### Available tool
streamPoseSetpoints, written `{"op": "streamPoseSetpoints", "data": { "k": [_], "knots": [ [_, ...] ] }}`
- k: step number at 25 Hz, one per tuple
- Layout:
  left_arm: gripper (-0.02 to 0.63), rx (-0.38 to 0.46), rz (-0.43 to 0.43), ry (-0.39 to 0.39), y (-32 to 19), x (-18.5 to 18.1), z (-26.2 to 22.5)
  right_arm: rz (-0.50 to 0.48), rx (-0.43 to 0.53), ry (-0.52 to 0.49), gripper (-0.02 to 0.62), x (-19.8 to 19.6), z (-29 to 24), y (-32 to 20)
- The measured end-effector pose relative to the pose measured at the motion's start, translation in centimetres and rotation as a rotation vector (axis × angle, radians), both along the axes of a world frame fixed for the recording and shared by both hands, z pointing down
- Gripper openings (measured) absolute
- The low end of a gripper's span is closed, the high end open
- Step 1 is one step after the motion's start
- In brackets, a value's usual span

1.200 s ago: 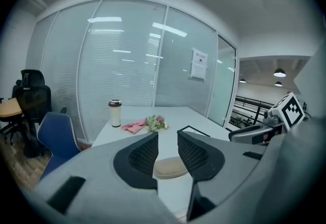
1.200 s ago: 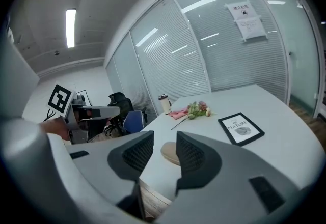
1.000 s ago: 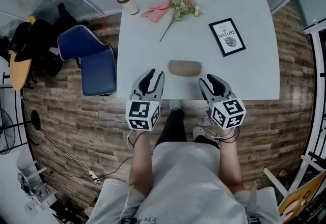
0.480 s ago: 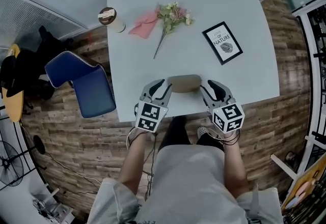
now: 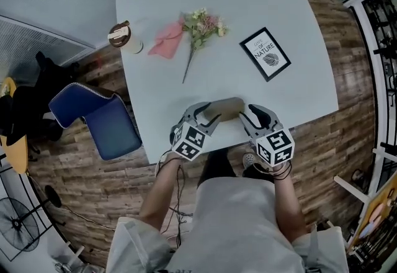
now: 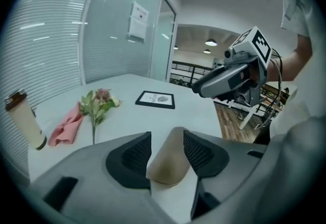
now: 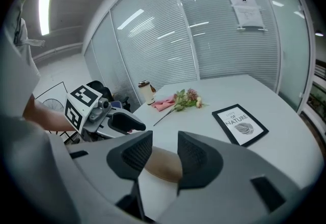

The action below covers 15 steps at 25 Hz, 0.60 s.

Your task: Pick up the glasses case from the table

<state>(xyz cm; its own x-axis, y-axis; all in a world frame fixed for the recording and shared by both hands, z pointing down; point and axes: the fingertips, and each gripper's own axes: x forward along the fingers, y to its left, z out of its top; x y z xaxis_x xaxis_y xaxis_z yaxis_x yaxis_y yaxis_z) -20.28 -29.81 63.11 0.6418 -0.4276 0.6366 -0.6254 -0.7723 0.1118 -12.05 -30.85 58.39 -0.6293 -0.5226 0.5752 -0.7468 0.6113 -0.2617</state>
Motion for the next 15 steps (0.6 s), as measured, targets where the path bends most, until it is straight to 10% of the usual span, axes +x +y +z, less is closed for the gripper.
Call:
{"op": "streamPoseSetpoints", "data": {
  "k": [6,15],
  "knots": [
    [0.268,-0.024,0.235,0.02,0.6,3.5,2.9,0.073,-0.013,-0.009,0.15,1.3,-0.4,0.3],
    [0.34,-0.06,0.471,-0.172,1.4,5.9,7.0,0.164,-0.017,0.005,0.15,5.6,-0.6,1.6]
  ]
}}
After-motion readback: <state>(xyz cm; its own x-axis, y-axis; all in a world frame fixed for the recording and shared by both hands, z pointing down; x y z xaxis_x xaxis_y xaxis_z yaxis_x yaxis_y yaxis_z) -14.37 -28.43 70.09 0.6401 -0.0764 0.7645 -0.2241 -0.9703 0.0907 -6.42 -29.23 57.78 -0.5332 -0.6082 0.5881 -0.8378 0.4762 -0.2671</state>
